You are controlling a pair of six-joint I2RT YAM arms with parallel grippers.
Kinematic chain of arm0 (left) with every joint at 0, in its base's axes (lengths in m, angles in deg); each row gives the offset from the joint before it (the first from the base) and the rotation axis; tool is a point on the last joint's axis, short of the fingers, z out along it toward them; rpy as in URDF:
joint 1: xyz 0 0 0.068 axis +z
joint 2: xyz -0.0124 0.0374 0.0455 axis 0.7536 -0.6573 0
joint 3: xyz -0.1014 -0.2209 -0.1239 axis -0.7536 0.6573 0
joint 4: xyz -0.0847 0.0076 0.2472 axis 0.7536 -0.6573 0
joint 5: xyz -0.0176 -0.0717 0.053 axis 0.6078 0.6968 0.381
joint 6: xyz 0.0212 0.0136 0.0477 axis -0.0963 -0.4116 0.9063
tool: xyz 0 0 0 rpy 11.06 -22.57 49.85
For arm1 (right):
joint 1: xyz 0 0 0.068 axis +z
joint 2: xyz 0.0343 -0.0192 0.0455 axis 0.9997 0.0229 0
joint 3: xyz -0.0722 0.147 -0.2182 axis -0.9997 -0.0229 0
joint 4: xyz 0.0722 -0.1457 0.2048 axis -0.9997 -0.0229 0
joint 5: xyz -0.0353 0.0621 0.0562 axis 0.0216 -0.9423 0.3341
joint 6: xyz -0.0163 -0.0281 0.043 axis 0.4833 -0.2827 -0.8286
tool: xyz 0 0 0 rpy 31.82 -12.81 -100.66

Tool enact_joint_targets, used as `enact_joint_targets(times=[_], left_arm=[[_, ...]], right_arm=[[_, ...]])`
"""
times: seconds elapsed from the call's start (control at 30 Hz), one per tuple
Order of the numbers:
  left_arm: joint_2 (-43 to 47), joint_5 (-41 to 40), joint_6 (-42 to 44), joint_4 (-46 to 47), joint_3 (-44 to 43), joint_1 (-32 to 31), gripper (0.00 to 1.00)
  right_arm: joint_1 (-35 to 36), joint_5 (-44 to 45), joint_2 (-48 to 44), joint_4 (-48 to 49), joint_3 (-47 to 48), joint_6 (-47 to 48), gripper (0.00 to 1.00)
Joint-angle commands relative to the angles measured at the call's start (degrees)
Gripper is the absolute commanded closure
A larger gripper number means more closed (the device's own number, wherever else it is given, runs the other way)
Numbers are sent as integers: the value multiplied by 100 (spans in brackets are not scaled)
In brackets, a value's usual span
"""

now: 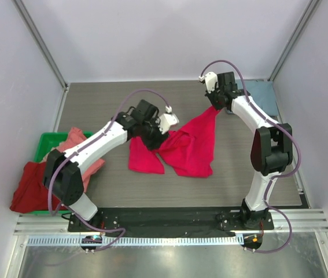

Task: Fold and stack the t-shirts
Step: Flatten the tshirt out

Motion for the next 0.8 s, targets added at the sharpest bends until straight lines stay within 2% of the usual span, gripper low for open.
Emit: enact_joint_targets(times=[0.0, 0.13, 0.5, 0.77], left_arm=[[-283, 499, 428, -647, 239, -114, 49], [-880, 562, 1009, -1360, 37, -421, 51], [-1594, 562, 658, -1159, -174, -940, 48], [-2112, 684, 570, -1141, -429, -976, 44]], right_arm=[[42, -280, -144, 120, 86, -234, 99], [25, -526, -83, 102, -28, -51, 99], [-46, -869, 67, 163, -116, -50, 99], [-90, -939, 76, 199, -222, -15, 99]])
